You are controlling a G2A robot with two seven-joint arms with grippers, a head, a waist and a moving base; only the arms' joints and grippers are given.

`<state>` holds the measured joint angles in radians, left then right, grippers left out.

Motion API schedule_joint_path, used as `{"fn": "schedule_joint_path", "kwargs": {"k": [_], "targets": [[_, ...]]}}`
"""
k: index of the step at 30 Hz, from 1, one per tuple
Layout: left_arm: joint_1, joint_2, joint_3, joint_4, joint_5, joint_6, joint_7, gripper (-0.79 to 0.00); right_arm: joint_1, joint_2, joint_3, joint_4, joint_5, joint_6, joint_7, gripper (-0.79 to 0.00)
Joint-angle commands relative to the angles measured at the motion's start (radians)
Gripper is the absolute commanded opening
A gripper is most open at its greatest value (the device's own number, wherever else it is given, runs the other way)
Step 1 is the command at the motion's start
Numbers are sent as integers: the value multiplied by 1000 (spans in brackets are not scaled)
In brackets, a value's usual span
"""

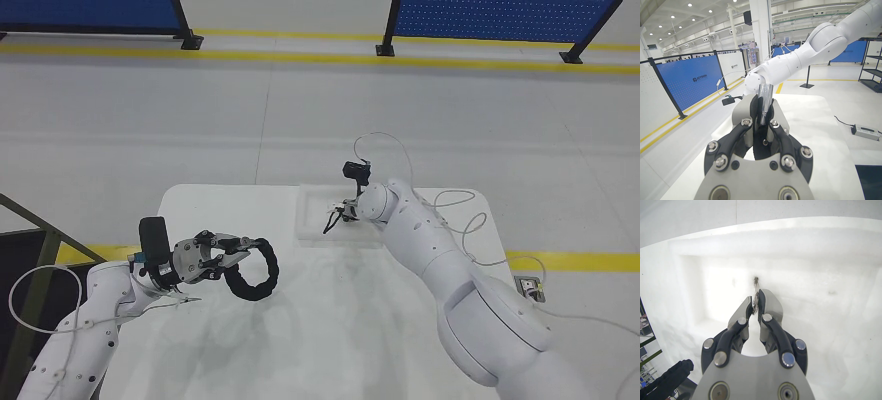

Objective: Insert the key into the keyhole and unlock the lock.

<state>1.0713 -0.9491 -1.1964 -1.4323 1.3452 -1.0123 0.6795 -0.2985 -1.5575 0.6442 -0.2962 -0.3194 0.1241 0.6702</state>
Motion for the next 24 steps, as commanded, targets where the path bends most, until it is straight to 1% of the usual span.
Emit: {"fn": "schedule_joint_path", "kwargs": {"k": [1, 9, 14, 20, 24], "targets": [[0, 0, 0, 0, 0, 0, 0, -785, 3, -3, 2, 4, -3, -3, 1, -785], [0, 0, 0, 0, 0, 0, 0, -785, 22, -8, -1, 19, -45, -31, 19, -785], [0, 0, 0, 0, 0, 0, 0, -785, 36, -7, -22, 16, -119, -24, 42, -785], [0, 0, 0, 0, 0, 0, 0, -785, 52, -8, -50, -20, -215, 8, 66, -785], [0, 0, 0, 0, 0, 0, 0, -785, 59, -5, -57, -57, -256, 1, 99, -785]]}}
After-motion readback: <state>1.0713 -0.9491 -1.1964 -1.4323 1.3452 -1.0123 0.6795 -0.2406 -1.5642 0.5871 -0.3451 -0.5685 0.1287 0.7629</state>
